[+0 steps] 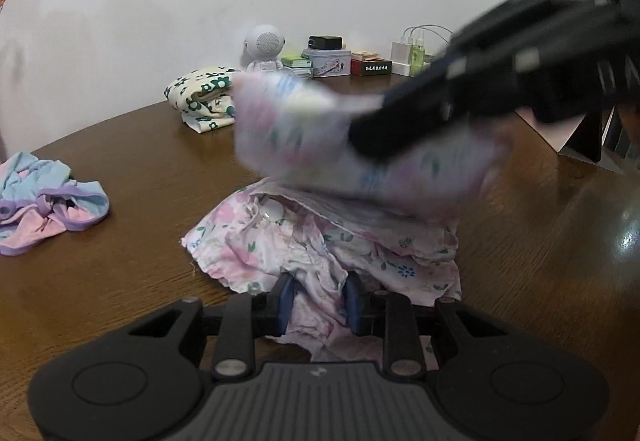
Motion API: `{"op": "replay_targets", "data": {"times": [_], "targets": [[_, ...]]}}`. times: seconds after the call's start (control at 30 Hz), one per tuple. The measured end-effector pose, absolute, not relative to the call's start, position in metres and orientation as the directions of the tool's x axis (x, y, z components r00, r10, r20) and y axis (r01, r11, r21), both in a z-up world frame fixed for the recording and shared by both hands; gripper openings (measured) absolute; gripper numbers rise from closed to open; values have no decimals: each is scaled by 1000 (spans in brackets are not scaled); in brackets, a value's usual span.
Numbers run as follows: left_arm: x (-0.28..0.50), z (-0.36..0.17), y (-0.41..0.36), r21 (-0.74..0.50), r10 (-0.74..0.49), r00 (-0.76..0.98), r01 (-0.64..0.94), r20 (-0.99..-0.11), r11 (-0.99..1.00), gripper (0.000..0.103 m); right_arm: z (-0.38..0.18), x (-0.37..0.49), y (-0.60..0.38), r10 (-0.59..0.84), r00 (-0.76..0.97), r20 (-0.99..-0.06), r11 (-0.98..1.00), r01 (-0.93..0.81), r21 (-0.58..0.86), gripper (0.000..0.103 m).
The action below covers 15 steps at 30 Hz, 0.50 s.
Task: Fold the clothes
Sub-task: 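Fold the lifted dress edge over the bundle with the right gripper and release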
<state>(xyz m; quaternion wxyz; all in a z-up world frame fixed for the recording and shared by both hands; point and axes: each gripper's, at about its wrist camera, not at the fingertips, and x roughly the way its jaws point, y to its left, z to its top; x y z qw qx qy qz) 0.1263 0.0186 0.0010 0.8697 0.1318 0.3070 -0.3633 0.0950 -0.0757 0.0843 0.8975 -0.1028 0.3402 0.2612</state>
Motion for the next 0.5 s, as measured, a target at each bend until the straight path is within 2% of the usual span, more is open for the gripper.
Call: {"op": "replay_targets", "data": {"times": [0.17,0.27,0.5], "targets": [[123,3,25,6,-553,547,714,-629,700,28,67,93,-60,417,595,-687,833,-552,28,3],[110,8,41,37,-543,575,706,-612,707,34,59,96,-59,435,573,-694,835,-546,73,3],[92,33,96,7,-502,687,593,-526,805,33,35,104,-55,457,541,-706,839,-526,141,4]]}}
